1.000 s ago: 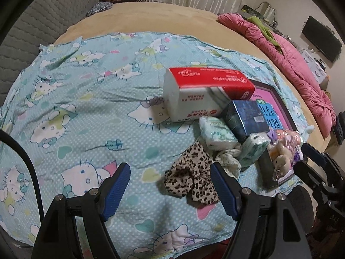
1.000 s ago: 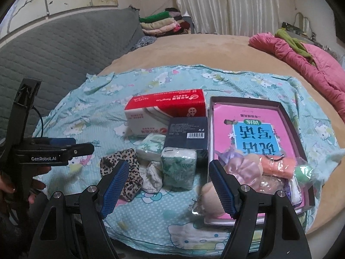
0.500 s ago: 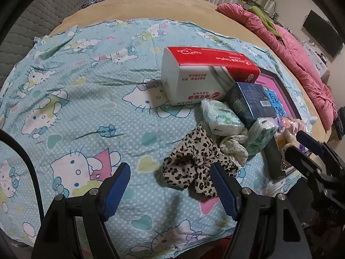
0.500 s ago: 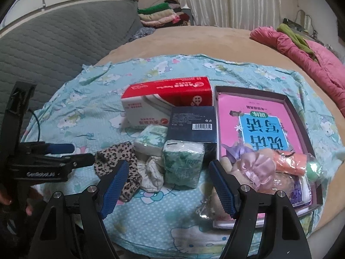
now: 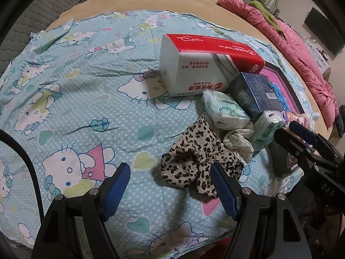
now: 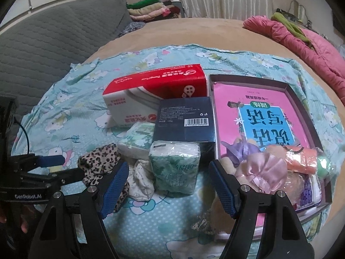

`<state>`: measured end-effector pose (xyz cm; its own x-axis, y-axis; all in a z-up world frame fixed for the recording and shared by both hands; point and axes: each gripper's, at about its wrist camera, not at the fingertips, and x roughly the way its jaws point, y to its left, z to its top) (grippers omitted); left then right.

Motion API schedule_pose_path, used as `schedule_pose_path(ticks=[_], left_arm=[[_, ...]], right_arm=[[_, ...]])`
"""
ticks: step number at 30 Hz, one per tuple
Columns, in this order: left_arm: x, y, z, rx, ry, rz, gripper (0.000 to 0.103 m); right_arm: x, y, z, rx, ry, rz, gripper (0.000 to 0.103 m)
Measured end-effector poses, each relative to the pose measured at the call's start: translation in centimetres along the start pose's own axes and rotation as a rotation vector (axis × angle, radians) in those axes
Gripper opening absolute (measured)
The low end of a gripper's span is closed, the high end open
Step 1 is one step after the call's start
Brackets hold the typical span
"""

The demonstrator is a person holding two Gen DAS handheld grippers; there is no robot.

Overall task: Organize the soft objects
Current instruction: 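Move the left tool toward the leopard scrunchie while the right tool approaches the green tissue pack, then grasp the leopard-print scrunchie with the left tool while the right tool grasps the green-white tissue pack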

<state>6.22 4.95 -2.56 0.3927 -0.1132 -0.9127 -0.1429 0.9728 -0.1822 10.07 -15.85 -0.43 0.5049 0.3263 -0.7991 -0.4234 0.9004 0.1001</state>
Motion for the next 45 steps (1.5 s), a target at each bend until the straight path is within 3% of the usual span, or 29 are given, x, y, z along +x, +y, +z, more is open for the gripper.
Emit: schedule_pose_path(ticks=[14,21,24,34,40,43,45], left_arm=[[1.5,0.6,0.3,-0.025,0.02,-0.004,0.076],[2.8,1.2,0.8,-0.053,0.033,-0.003,0.076],[3.4,1.5,1.1,-0.077,0.044,-0.023,0.076],[5.1,1.5,1.6,-0.116,0.063,-0.061,0.074],[5.7,1.7,1.8,-0.146,0.061,-0.095,0.055],[5.9,1.8,1.7,-0.145,0.06,-0.106,0.035],[5.9,1.8,1.6,-0.145,0.058,-0.115,0.016]], right_arm=[[1.4,0.3,0.3,-0.02,-0.008,0.002,0.077],[2.3,0.1,0.4,-0.018,0.005,-0.018,0.067],[2.6,-0.2,0.3,-0.014,0.013,-0.025,0.059],[2.7,-0.4,0.3,-0.023,0.005,-0.006,0.05],[2.2,-0.6,0.2,-0.019,-0.005,0.013,0.048],[1.9,-0.5,0.3,-0.026,-0.009,0.018,0.047],[1.7,-0.5,0.3,-0.027,-0.014,0.024,0.047]])
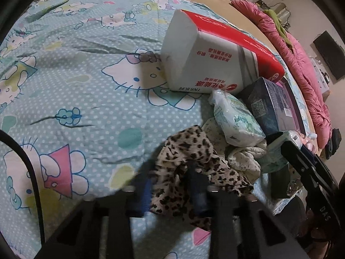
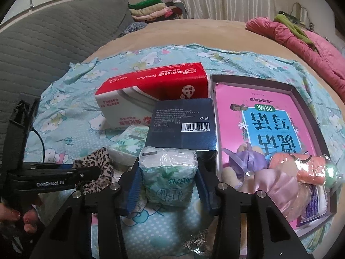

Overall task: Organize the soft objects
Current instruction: 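Grasp the leopard-print scrunchie with the left tool while the right tool grasps the green-white tissue pack, then carry the leopard scrunchie with the left tool while the right tool carries the tissue pack over the tray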

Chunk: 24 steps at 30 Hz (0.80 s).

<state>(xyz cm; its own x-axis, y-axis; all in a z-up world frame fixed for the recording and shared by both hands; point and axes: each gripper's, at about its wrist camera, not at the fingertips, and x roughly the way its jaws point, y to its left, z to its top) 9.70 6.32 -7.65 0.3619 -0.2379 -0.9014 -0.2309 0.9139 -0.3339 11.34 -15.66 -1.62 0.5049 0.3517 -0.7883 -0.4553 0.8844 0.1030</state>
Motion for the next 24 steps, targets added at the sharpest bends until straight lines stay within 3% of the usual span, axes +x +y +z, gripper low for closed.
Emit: schedule_pose_path(ticks=[6,24], left_arm=[[-1.1,-1.0,-0.6,0.027,-0.034,-0.031,0.012],[-9.9,-7.7,-0.1,0.187,-0.201,-0.077,0.012]], right_arm=[[-0.9,-0.3,0.1,0.003,-0.02,0.01,0.047],[-5.6,-1.5,1.3,0.034,-0.122,0.039,0.047]])
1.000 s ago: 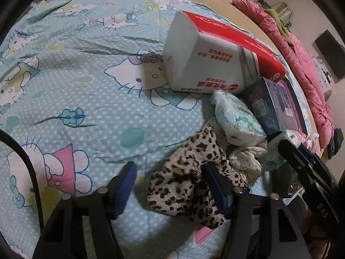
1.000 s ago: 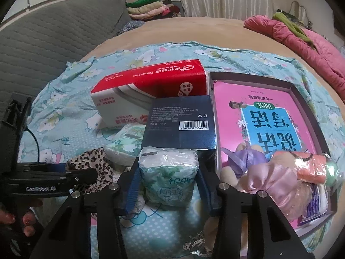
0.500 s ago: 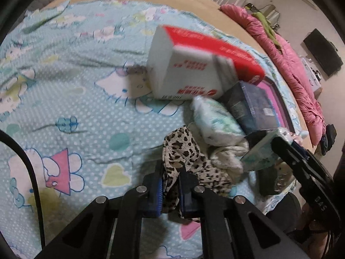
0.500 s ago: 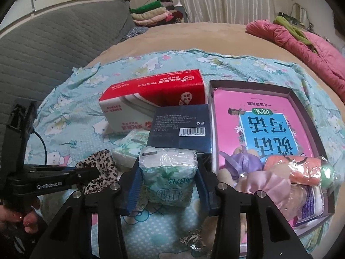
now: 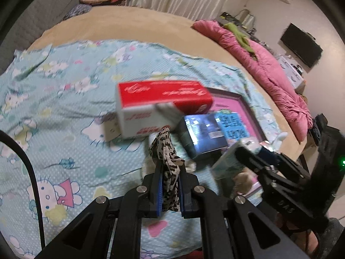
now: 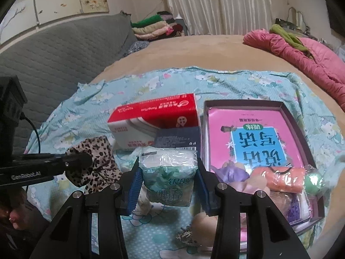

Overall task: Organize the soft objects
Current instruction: 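Carry the leopard scrunchie with the left tool while the right tool carries the tissue pack over the tray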

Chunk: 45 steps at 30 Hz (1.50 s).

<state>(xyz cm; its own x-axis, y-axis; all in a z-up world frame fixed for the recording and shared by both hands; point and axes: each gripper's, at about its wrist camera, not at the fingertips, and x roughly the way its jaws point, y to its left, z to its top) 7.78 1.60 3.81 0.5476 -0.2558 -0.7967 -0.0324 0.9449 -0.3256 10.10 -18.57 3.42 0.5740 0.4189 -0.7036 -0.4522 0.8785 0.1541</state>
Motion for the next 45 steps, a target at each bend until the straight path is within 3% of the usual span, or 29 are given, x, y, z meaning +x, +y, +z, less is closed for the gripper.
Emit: schedule_pose_path(ticks=[18,36,45], left_arm=[[-2.0,-8.6,3.6,0.144,-0.081,-0.058,0.012],[-0.4,-16.2,4.1,0.289,-0.06,-0.115,0.012],[0.8,-18.5,4.0,0.358,-0.036,-0.061,0.012]], right_arm=[[-5.9,-6.1,1.8,0.141,-0.144,-0.086,0.047],[-10.3,-12.4,0.4,0.267,-0.207,-0.178,0.047],[-10.7,-13.6,-0.1,0.3,-0.205,-0.183,0.047]])
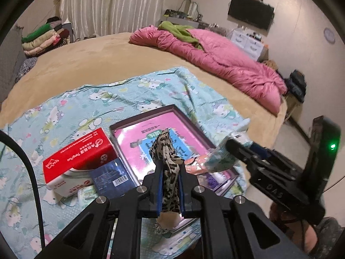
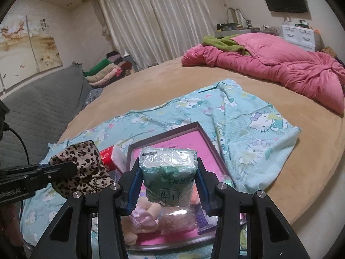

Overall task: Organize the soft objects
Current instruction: 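Carry the leopard scrunchie with the left tool while the right tool carries the tissue pack over the tray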

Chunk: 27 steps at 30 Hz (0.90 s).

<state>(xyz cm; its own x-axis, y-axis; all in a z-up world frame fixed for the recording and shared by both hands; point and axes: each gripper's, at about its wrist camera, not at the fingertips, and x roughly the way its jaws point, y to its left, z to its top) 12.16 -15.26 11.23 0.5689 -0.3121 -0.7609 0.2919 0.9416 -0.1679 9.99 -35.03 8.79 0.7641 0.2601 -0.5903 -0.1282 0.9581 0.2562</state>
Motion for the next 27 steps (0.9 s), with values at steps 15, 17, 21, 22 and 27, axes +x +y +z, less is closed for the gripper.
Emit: schedule_pose_path(ticks=[15,17,21,22,27], left_arm=[[2.1,-2.0,0.7,0.056,0.028,0.025,0.012],[2.5,-2.2,0.8,0.061,0.034,0.026,0.012],[3.2,-2.3,0.9,0.067,0.042,0.025,0.012],[3.3,-2.3,0.9,0.068,0.044,0.026,0.012],[4.0,-2.5,1.0,0.072,0.054,0.021,0.012]], right_arm=[[0.4,-1.3,-0.5,0.009,0.044,-0.016,0.047],[0.5,-1.5,-0.6,0.009,0.052,-0.019,0.047],[0.9,-2.0,-0.9,0.013,0.078,-0.024,0.047],[1.1,-2.0,-1.0,0.012,0.085,-0.024,0.047],[1.6,-2.2,-1.2,0.007,0.118,-0.027,0.047]])
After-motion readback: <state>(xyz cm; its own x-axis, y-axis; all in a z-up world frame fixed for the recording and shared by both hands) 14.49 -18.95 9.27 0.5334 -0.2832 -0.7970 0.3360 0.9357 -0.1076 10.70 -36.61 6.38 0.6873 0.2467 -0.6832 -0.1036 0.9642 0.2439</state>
